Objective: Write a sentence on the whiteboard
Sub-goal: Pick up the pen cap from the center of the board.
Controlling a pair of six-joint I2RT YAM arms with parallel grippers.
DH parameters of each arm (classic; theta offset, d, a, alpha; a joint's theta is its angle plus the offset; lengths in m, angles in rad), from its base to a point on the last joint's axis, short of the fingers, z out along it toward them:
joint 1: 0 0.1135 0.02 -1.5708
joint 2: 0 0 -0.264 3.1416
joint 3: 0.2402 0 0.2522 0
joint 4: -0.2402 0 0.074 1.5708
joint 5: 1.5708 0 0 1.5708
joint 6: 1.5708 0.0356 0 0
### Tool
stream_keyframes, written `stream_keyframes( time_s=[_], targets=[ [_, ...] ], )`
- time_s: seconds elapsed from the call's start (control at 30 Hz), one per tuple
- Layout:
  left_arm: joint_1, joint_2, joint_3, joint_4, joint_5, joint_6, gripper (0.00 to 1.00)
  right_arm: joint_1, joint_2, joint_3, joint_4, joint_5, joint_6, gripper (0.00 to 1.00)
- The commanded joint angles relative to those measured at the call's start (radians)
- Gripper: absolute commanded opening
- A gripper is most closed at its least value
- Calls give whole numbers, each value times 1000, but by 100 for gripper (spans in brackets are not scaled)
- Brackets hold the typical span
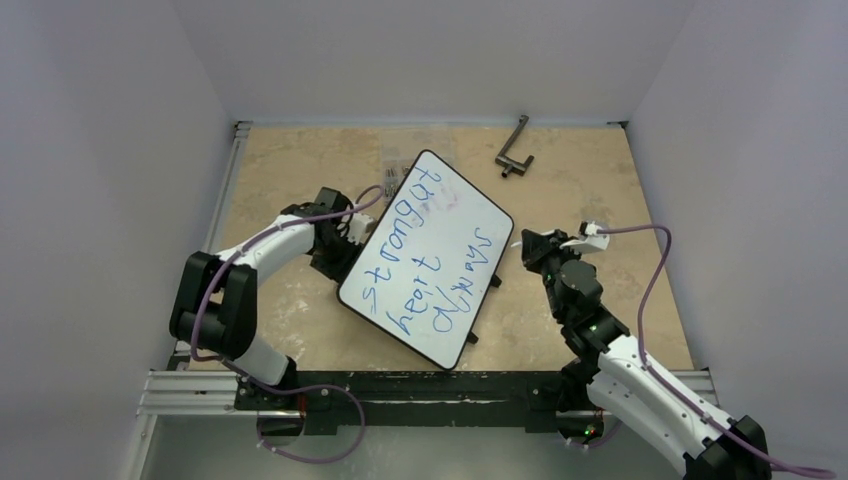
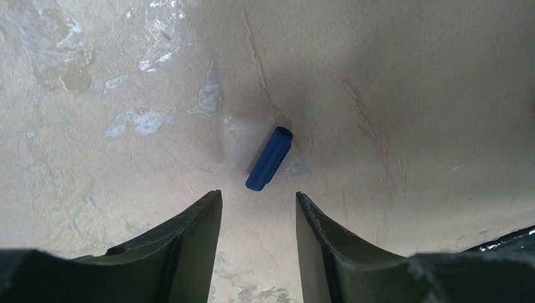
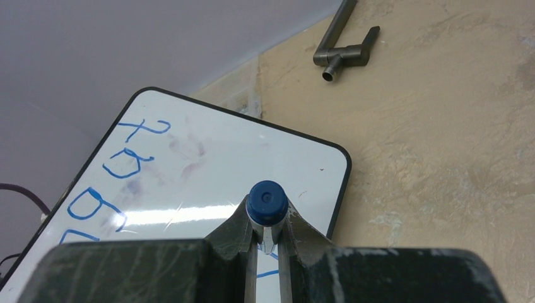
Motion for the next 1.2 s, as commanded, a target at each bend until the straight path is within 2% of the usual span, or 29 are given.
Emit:
stream_keyframes(
  time_s=[0.0, 0.17, 0.4, 0.57, 0.73, 1.0, 1.17],
  targets=[
    [-8, 17, 30, 57, -15, 40, 45, -1, -28, -9, 37, -6, -6, 0],
    [-11, 76, 52, 59, -30, 55, 38, 0, -38, -10, 34, -3, -8, 0],
    [-23, 96, 59, 60, -62, 53, 38, -1, -44, -15, 33, 0, -6, 0],
    [-71, 110, 68, 32, -116, 20, 41, -3, -55, -17, 26, 4, -6, 0],
    [-76, 157, 120, -24, -144, -47, 34, -3, -60, -15, 19, 1, -1, 0],
    [-143, 219, 182, -127, -264, -227, 35, -3, -107, 4, -32, 7, -5, 0],
    [-163, 231, 197, -153, -196, -314, 38, -3, -140, 16, -66, 10, -6, 0]
  ],
)
